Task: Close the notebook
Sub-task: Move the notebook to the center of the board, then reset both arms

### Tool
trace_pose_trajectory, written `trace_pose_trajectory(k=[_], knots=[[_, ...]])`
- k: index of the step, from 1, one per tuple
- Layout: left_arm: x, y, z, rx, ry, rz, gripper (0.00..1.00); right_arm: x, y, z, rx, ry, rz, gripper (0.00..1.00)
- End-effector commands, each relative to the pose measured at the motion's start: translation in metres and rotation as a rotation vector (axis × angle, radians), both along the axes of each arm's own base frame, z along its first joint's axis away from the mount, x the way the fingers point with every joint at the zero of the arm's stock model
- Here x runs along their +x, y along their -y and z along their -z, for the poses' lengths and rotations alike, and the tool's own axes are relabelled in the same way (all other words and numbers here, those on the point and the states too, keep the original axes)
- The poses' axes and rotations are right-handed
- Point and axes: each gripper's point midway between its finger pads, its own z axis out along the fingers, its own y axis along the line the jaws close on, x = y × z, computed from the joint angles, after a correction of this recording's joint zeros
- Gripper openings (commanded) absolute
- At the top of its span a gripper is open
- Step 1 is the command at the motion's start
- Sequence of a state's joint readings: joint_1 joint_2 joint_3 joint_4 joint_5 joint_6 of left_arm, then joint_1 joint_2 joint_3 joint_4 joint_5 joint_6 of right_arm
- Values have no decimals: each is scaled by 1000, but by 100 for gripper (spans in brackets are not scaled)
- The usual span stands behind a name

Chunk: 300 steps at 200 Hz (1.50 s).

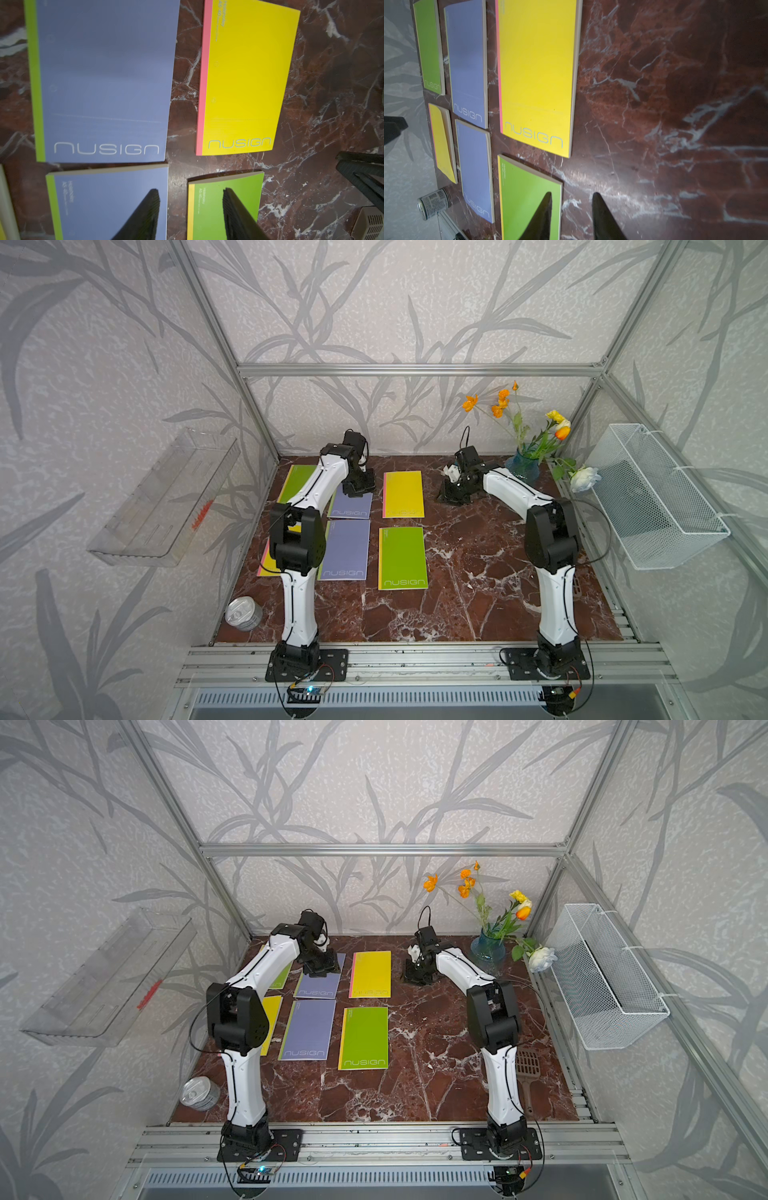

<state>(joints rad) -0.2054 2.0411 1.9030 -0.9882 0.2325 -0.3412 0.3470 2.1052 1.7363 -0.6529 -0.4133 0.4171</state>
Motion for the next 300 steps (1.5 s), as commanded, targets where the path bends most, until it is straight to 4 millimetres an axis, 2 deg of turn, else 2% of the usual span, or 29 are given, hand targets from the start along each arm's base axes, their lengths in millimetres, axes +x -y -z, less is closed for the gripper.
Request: trace_pose_trajectory(k=[1, 28, 45, 52, 88, 107, 118, 127, 147, 154, 181, 196, 212, 246, 279, 300], knots=[[-15, -14, -30, 36, 88, -31, 56, -12, 9, -21, -20, 78, -6, 37], [-35, -24, -57, 40, 191, -63, 61, -35, 29, -38, -67, 136, 17, 43], [-47, -29, -74, 30, 265, -77, 63, -46, 45, -51, -96, 217, 59, 55], [-52, -31, -81, 27, 297, -81, 65, -52, 51, -66, -96, 266, 71, 59], [-83, -45, -114, 31, 464, -114, 71, -76, 82, -99, -159, 407, 114, 77], [-101, -52, -130, 25, 572, -135, 82, -83, 99, -114, -178, 487, 143, 87], [-111, -57, -134, 28, 611, -140, 98, -88, 109, -122, -192, 522, 158, 92], [-118, -61, -138, 37, 640, -146, 99, -92, 116, -126, -205, 547, 164, 94], [-126, -73, -133, 91, 653, -173, 100, -98, 129, -130, -240, 577, 177, 100], [-125, -78, -130, 116, 643, -191, 100, -99, 133, -129, -252, 581, 183, 99], [-114, -89, -116, 191, 554, -246, 99, -97, 150, -121, -282, 544, 236, 99], [-108, -107, -109, 268, 509, -352, 99, -97, 164, -117, -332, 519, 287, 99], [-92, -106, -109, 287, 574, -330, 100, -98, 174, -116, -388, 528, 304, 99], [-79, -143, -105, 503, 686, -441, 100, -94, 211, -107, -574, 523, 403, 99], [-68, -144, -75, 647, 787, -291, 100, -79, 211, -87, -588, 559, 399, 99], [-76, -153, -47, 716, 770, -275, 100, -75, 216, -77, -676, 510, 334, 99]])
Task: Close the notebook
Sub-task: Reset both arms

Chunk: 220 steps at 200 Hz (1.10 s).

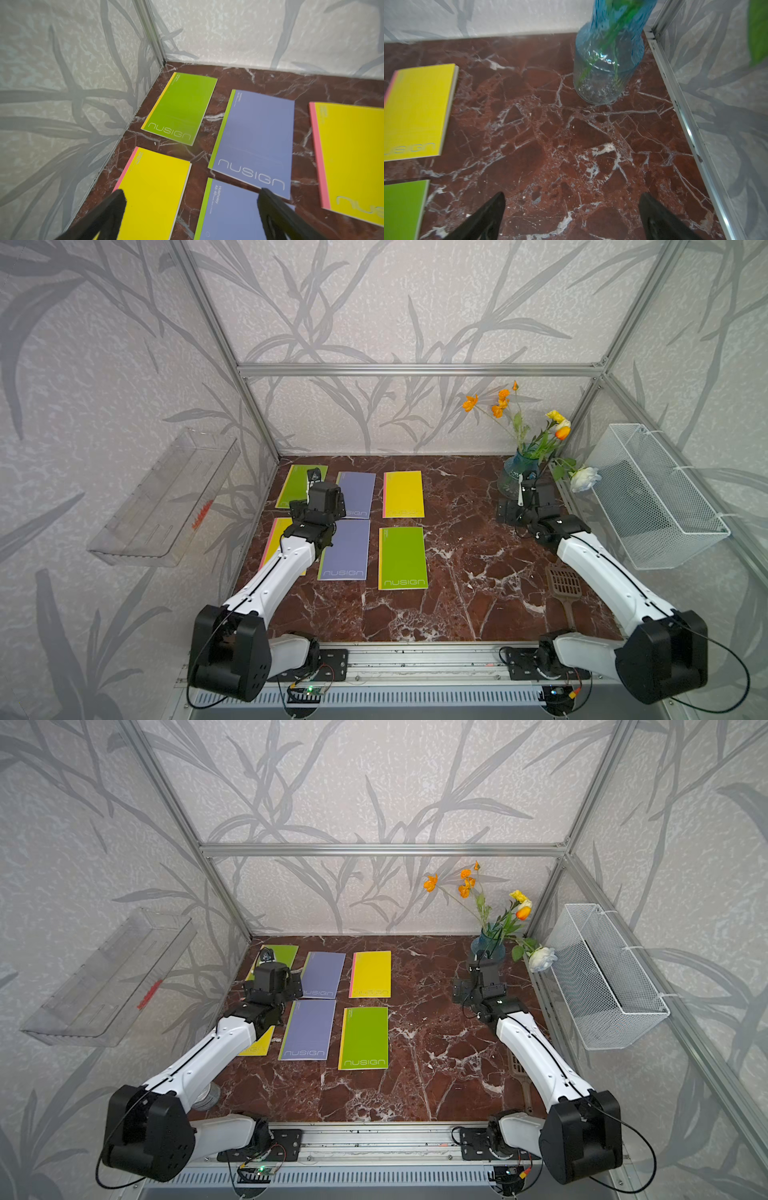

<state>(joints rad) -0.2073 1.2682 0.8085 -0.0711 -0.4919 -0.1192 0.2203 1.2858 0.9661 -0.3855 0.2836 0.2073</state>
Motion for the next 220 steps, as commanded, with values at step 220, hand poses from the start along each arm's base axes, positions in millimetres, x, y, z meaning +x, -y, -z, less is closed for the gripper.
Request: trace_pose_trajectory(k=[220], knots=[[17, -29, 89, -125, 164, 109, 99, 31, 1, 86, -23, 364, -235, 99]])
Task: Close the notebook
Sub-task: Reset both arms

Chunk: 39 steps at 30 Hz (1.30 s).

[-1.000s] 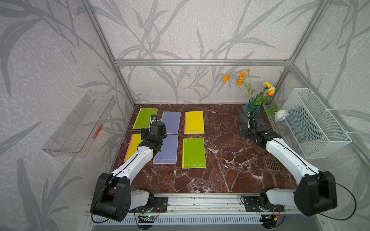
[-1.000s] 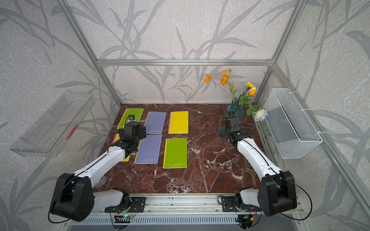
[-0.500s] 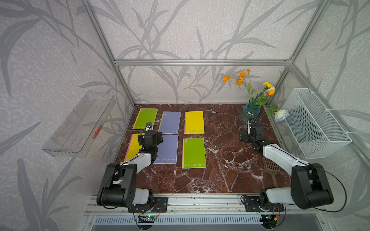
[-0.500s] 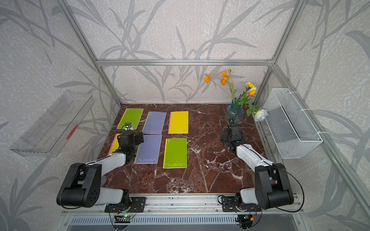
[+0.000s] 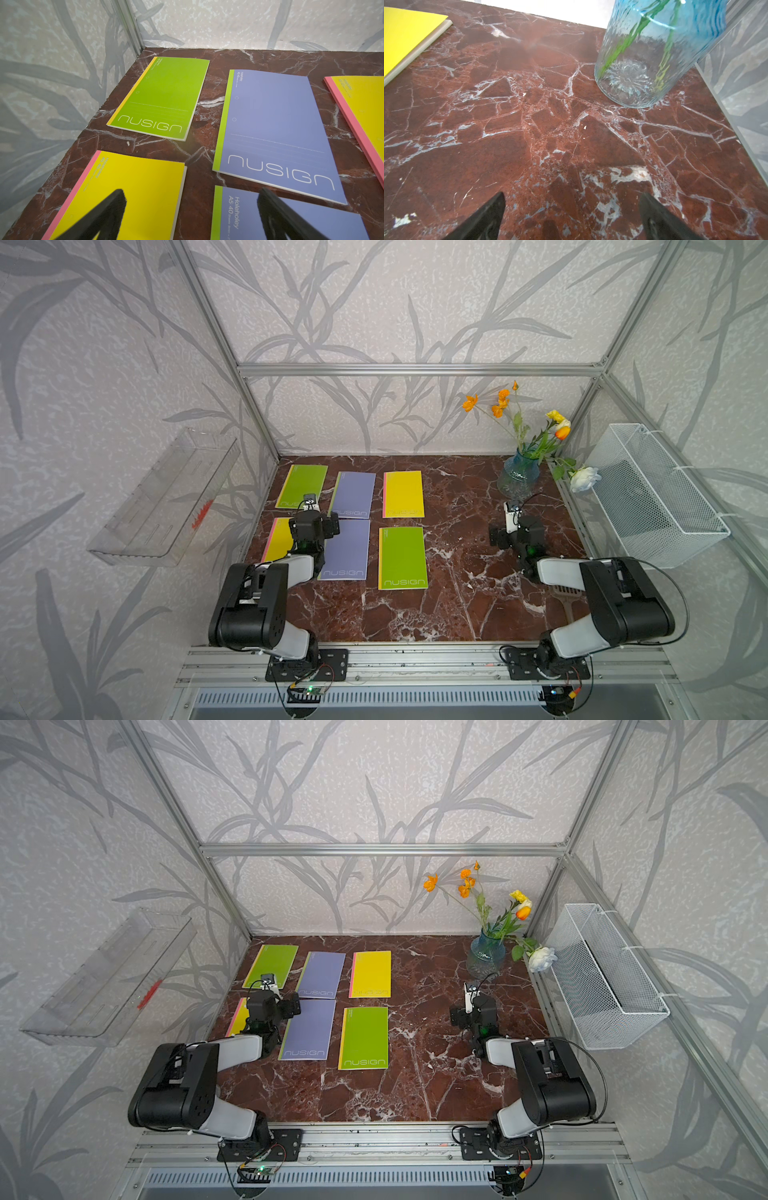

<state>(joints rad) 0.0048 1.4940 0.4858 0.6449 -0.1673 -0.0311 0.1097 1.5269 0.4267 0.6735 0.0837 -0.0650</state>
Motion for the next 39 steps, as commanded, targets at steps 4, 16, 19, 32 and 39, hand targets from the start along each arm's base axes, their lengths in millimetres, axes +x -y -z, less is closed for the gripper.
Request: trace_pose_trajectory(k=[4, 16, 19, 32, 39], knots=[[-6, -3, 4, -11, 107, -18, 100, 11, -5, -24, 39, 114, -39, 99], [-6, -3, 5, -16, 62, -20, 100, 11, -7, -23, 37, 120, -50, 99], [-7, -3, 6, -18, 58, -18, 100, 11, -8, -23, 36, 116, -57, 99], [-7, -3, 6, -18, 56, -18, 100, 12, -8, -23, 37, 115, -58, 99], [-7, -3, 6, -18, 57, -18, 100, 11, -8, -23, 36, 113, -58, 99]])
